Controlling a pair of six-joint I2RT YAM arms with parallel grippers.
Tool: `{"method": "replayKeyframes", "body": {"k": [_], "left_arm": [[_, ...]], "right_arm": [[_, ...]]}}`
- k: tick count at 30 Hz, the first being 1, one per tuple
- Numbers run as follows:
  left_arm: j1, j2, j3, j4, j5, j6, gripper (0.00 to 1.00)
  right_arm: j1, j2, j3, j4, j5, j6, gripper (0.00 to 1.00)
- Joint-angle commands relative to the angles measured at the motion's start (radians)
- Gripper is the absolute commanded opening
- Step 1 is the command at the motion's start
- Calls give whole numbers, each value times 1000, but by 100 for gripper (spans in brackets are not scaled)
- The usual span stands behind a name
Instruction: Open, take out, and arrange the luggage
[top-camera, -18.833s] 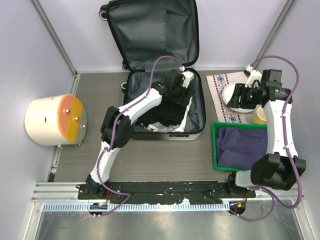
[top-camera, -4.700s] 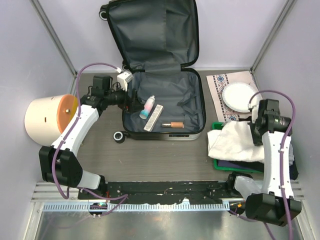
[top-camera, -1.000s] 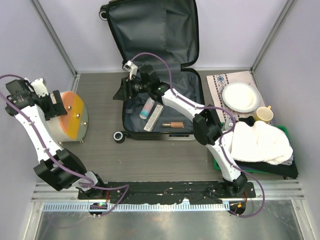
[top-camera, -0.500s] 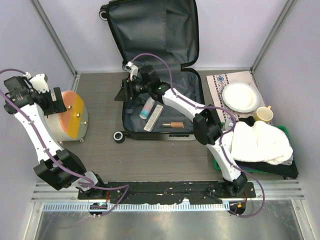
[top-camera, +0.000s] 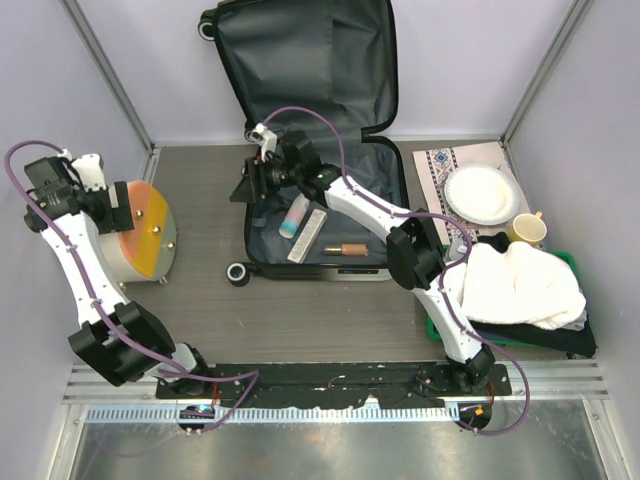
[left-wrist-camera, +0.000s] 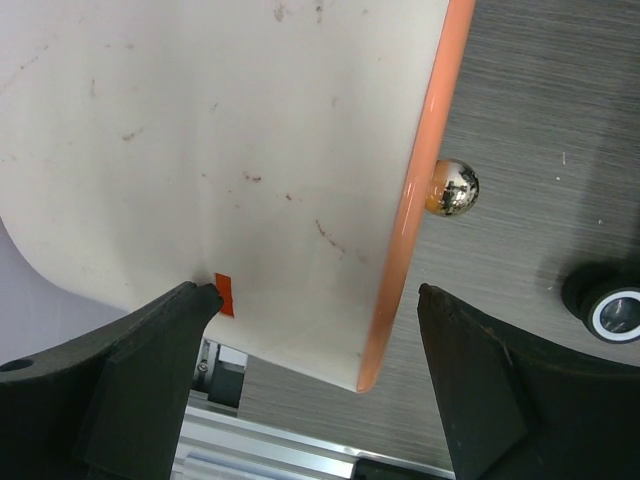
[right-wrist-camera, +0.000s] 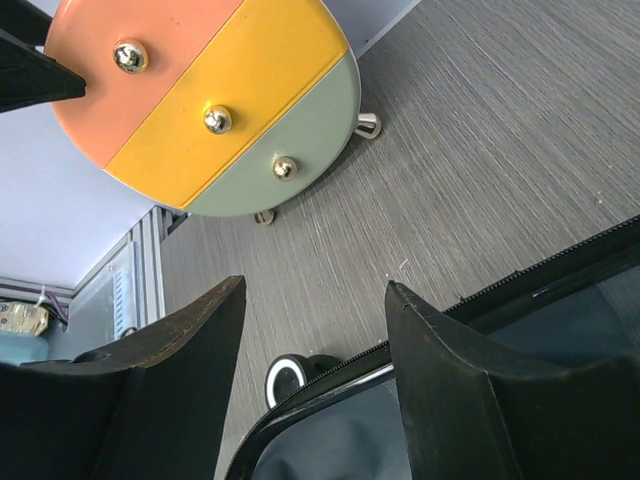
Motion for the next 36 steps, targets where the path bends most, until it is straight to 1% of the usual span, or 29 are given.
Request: {"method": "replayKeyframes", "body": {"k": [1,4,10,15,16,22,27,32,34,36], "left_arm": [[-15,-13,-47,-4,46,-14,88],[-40,-40,-62,-2,83,-27,88],[-101,-46,-90,24,120,-73,82],[-129,-30,-85,42,150,-107,72],[-138,-32,-81,39,155,-109,67],[-169,-46,-56,-2,207,-110,53],[-190,-55,-32,-27,224,-115,50],[-206,-56,-36,-39,236,-110,49],[-209,-61,-44,-39,239,-113,50],[-209,-63,-42,-44,244,-113,54]], "right_arm": [[-4,-16,49,12,-1,-14,63],[-6,-16,46,10,-1,-14,63],[-7,-16,42,7,-1,-13,63],[-15,-18,42,-1,1,-21,63],[-15,-21,40,-2,1,-19,63],[-21,-21,36,-2,5,-22,63],[-20,-16,45,-2,8,-16,63],[-20,-12,48,1,7,-11,63],[-20,-10,51,2,7,-13,63],[-20,-10,52,7,7,-13,64]]}}
